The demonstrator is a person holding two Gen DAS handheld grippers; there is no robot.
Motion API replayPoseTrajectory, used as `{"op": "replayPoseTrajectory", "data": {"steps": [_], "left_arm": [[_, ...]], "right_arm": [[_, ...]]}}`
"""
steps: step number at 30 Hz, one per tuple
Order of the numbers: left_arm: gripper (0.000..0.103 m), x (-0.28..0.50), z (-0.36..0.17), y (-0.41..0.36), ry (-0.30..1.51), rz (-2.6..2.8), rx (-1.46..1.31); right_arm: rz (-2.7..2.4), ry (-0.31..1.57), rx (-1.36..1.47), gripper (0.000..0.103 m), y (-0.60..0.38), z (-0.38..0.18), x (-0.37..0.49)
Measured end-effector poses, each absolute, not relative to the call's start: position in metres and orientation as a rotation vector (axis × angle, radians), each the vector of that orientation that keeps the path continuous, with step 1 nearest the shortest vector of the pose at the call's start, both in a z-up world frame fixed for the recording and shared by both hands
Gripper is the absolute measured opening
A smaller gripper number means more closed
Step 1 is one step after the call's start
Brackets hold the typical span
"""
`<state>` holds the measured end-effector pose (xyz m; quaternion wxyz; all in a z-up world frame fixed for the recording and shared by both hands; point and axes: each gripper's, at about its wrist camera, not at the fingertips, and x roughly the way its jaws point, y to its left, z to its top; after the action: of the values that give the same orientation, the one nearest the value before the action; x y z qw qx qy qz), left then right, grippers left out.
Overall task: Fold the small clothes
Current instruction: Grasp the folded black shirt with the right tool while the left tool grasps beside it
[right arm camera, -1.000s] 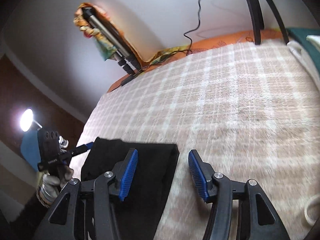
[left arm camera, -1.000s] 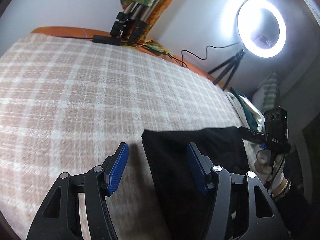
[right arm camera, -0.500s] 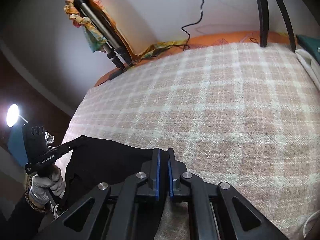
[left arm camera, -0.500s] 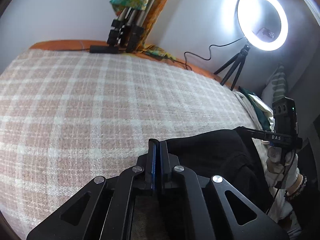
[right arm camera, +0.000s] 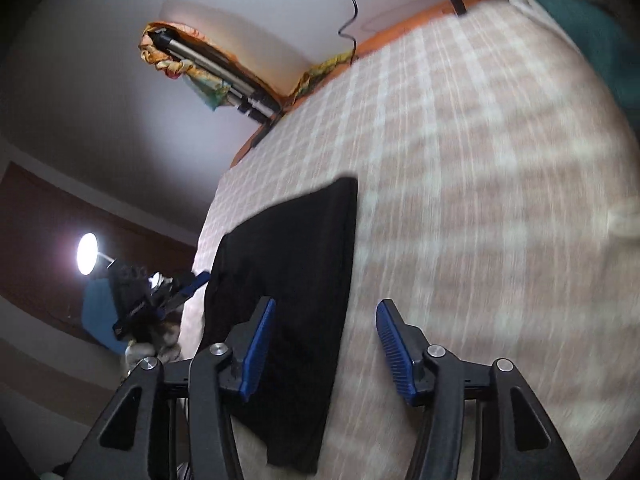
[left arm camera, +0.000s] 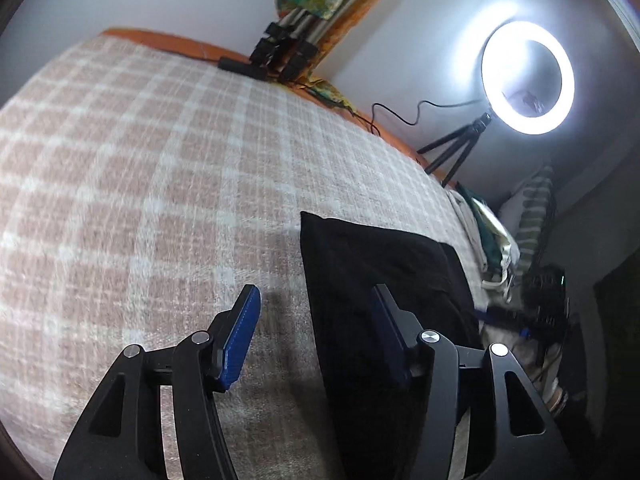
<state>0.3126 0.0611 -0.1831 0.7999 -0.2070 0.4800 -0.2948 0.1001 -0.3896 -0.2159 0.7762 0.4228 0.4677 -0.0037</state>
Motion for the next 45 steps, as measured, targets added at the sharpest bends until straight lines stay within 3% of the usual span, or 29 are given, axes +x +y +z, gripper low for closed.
{"op": "replayPoseTrajectory", "data": {"steps": [14, 18, 20, 21, 23, 25, 33, 45], "left_arm": [[0.057, 0.353, -0.196, 0.030, 1.061, -0.704, -0.566], [0.052, 0.361, -0.195, 0.015, 1.059, -0.722, -0.542], [0.014, 0.359, -0.195, 0.005, 1.080, -0.740, -0.485], [0.011, 0.358, -0.195, 0.001, 1.080, -0.740, -0.453], [0.010, 0.351, -0.188, -0.005, 1.044, -0.742, -0.386], [0.009, 0.345, -0.179, -0.007, 1.005, -0.720, -0.330], [0.008, 0.321, -0.136, -0.017, 0.864, -0.701, -0.171], [0.008, 0.302, -0.079, -0.046, 0.758, -0.745, -0.102]], "right_arm": [[0.099, 1.006, 1.030, 0.054, -0.345, -0.228, 0.079], [0.115, 1.028, 1.032, 0.039, -0.336, -0.236, 0.098], [0.111, 1.052, 1.052, 0.022, -0.335, -0.243, 0.102], [0.096, 1.060, 1.061, 0.019, -0.336, -0.245, 0.102], [0.068, 1.077, 1.050, 0.009, -0.336, -0.244, 0.100], [0.028, 1.105, 0.996, 0.008, -0.333, -0.238, 0.104], [-0.090, 1.209, 0.677, 0.006, -0.309, -0.192, 0.128], [-0.155, 1.185, 0.489, 0.006, -0.309, -0.133, 0.122]]}}
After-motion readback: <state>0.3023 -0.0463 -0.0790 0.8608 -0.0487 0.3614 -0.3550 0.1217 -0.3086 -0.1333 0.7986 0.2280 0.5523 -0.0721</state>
